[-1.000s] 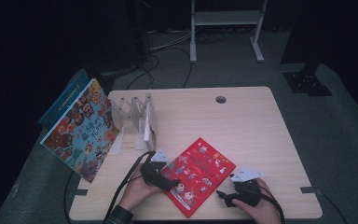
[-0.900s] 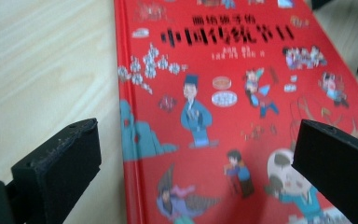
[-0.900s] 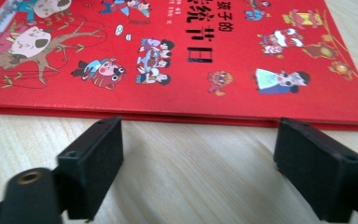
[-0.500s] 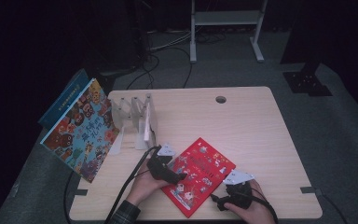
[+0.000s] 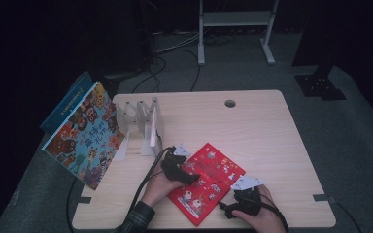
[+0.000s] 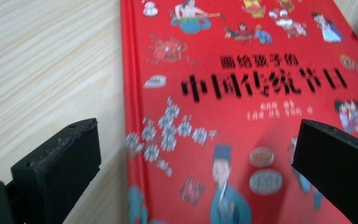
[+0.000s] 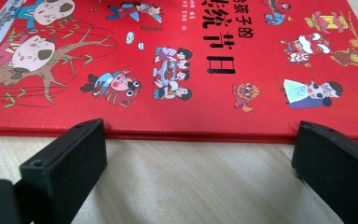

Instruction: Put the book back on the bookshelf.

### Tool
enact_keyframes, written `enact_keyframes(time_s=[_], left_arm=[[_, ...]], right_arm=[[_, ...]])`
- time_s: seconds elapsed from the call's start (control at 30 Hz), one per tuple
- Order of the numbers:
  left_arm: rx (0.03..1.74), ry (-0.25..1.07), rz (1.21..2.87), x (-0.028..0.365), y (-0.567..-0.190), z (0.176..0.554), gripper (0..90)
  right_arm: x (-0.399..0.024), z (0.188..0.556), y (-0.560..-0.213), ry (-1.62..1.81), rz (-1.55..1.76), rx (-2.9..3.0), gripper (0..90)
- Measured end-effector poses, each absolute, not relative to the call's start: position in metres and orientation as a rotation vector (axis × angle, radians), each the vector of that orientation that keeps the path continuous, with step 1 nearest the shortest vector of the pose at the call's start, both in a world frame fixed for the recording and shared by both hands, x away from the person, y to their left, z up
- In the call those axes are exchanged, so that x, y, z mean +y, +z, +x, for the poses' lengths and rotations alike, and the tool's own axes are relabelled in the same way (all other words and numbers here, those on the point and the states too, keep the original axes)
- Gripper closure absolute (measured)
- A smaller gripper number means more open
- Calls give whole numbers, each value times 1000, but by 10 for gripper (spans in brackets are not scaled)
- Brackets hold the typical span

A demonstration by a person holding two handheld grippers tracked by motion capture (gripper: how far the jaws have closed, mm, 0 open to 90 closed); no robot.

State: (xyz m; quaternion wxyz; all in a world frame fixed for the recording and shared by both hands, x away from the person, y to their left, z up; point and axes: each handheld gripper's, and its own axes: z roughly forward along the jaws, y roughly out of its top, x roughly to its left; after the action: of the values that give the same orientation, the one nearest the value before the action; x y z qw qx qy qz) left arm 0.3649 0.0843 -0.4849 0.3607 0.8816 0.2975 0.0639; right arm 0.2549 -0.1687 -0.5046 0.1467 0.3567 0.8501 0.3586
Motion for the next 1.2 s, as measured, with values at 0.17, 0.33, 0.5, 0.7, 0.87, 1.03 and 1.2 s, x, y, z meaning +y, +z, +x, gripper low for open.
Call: enact_keyframes(time_s=[0.17, 0.33, 0.5, 0.7, 0.87, 1.03, 1.2], left_arm=[[768, 156, 2296, 76, -490, 366, 3], [792, 168, 2274, 76, -492, 363, 0], [803, 170, 2268, 74, -492, 358, 0], [829, 182, 2258, 72, -493, 357, 0], [836, 187, 2257, 71, -493, 357, 0], [837, 186, 2265, 71, -492, 357, 0], [836, 180, 2281, 70, -491, 358, 0]], right_arm=[[-169, 255, -505, 1033, 1026, 2446, 23], [-169, 255, -505, 1032, 1027, 2446, 23], [-169, 255, -505, 1032, 1026, 2447, 23], [-168, 255, -505, 1029, 1033, 2441, 23], [-167, 255, -505, 1029, 1041, 2437, 21], [-167, 255, -505, 1028, 1041, 2437, 21], [-167, 255, -505, 1028, 1045, 2435, 19]])
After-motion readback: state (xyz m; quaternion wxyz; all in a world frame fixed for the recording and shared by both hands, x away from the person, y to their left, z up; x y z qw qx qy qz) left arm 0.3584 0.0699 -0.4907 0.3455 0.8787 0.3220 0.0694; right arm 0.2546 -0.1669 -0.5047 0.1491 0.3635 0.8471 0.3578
